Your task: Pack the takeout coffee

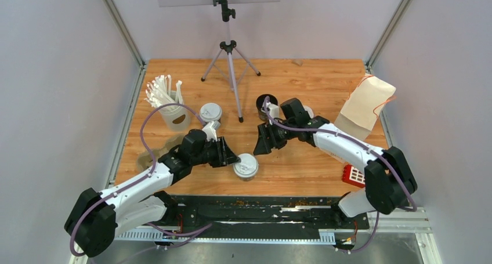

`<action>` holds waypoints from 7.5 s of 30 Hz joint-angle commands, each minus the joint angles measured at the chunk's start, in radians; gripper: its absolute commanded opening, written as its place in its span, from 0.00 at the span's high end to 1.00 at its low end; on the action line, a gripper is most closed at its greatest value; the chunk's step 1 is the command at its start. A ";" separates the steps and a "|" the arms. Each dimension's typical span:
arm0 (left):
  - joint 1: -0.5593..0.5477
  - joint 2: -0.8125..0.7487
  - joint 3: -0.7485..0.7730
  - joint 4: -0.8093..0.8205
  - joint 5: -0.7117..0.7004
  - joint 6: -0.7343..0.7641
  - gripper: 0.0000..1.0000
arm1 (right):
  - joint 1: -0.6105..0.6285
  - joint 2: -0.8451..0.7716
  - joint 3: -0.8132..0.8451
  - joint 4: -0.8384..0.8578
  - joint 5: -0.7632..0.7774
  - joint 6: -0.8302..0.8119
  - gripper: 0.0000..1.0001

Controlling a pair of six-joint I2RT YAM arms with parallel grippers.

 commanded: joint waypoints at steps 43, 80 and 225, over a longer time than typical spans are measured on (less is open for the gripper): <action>0.058 -0.146 -0.121 0.163 0.145 -0.049 0.40 | 0.166 -0.071 -0.231 0.267 0.204 0.343 0.50; 0.058 -0.122 -0.206 -0.042 0.004 -0.051 0.63 | 0.163 -0.036 -0.284 0.297 0.235 0.316 0.50; 0.009 -0.284 -0.051 -0.126 -0.170 -0.039 0.29 | 0.060 -0.086 0.005 0.049 0.190 0.246 0.27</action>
